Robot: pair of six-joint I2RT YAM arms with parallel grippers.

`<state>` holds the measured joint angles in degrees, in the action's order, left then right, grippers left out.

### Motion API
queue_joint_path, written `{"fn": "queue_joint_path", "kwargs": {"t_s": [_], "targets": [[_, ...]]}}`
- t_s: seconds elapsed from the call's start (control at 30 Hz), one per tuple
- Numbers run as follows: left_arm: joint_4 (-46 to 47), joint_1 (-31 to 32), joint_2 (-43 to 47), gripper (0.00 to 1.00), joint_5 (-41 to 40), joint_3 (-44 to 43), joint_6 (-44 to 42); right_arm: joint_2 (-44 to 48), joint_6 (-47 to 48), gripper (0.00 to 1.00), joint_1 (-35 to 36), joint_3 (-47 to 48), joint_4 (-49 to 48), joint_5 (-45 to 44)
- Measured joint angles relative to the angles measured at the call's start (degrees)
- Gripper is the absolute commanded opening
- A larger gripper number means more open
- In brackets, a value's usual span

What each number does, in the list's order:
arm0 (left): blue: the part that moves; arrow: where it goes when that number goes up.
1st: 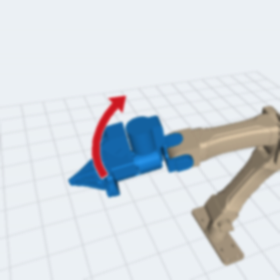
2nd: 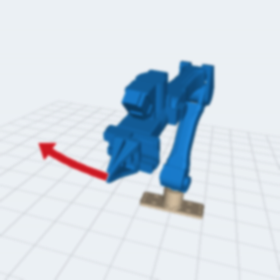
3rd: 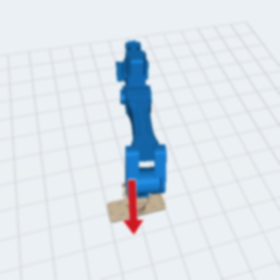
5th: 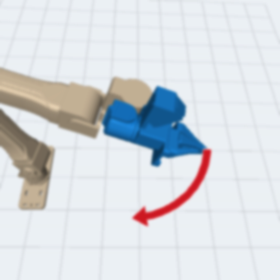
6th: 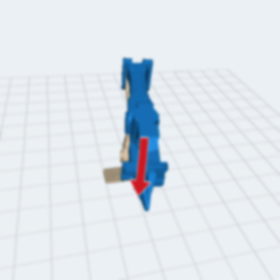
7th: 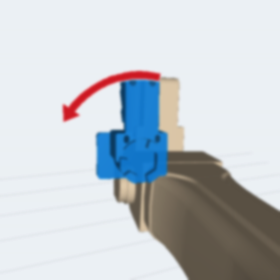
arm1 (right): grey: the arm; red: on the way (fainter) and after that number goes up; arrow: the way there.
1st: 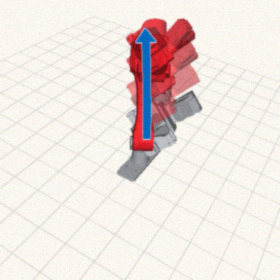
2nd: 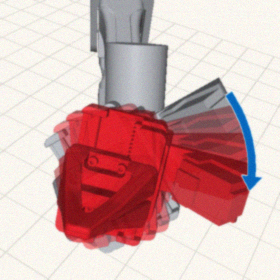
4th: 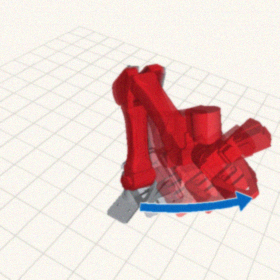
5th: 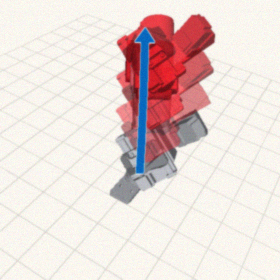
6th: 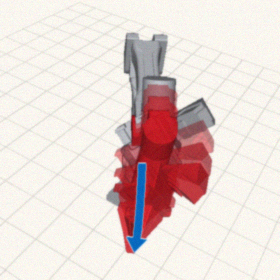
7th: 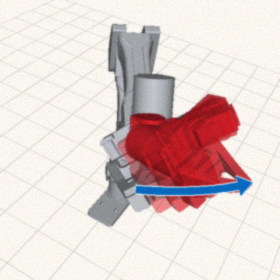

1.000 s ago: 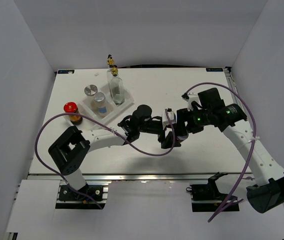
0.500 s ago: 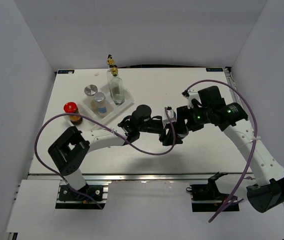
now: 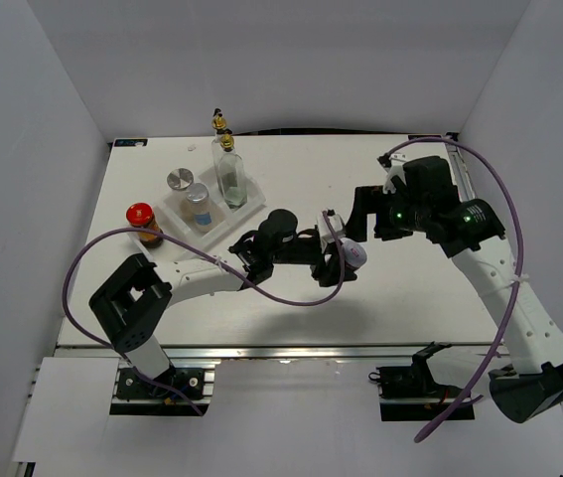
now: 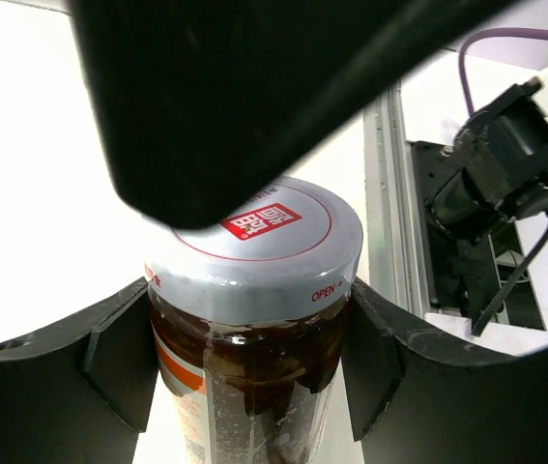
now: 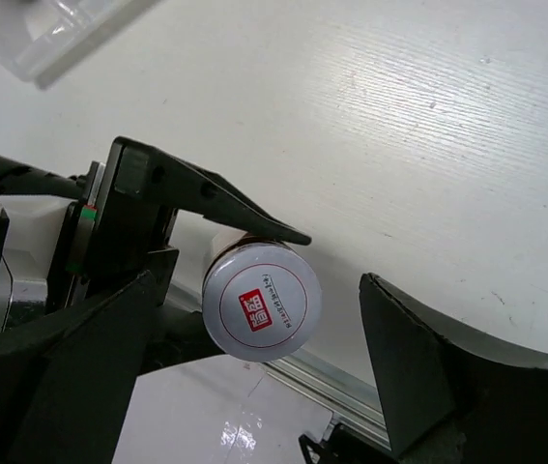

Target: Organize the condiment bottles

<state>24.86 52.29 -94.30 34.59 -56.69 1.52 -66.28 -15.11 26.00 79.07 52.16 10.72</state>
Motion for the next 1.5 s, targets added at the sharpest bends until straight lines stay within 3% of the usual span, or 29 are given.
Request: {"fn": "queue_joint_path", "kwargs": {"t_s": [0.13, 0.23, 0.33, 0.63, 0.8, 0.97, 1.13, 1.5], "targets": [[-0.7, 0.0, 0.0, 0.00, -2.8, 0.0, 0.2, 0.8, -2.1, 0.90, 0.0, -0.4, -1.2, -3.8], [-1.1, 0.1, 0.1, 0.00, -9.1, 0.2, 2.1, 4.9, -4.5, 0.89, 0.0, -5.3, -4.8, -8.0], [-3.7, -0.1, 2.1, 0.00, -23.7, 1.8, 5.3, 10.0, -6.7, 0.89, 0.0, -11.8, -7.8, -12.5], [-7.5, -6.0, 16.0, 0.00, -82.9, 14.1, 16.3, 14.9, -9.3, 0.89, -0.1, -24.3, -15.9, -20.8], [-7.4, -14.4, 21.0, 0.00, -101.1, 22.1, 21.3, 15.3, -9.3, 0.89, -0.1, -27.2, -19.3, -23.7], [-3.4, -16.6, 26.7, 0.00, -110.4, 29.9, 20.4, 17.0, -8.9, 0.90, -0.5, -29.7, -21.9, -25.0], [3.0, -20.4, 27.8, 0.00, -113.3, 32.3, 19.5, 17.0, -8.4, 0.89, -0.9, -30.2, -23.7, -25.2], [22.5, -26.0, 16.3, 0.00, -111.1, 34.7, 13.6, 16.2, -6.7, 0.89, -1.7, -32.5, -26.6, -24.9]]}}
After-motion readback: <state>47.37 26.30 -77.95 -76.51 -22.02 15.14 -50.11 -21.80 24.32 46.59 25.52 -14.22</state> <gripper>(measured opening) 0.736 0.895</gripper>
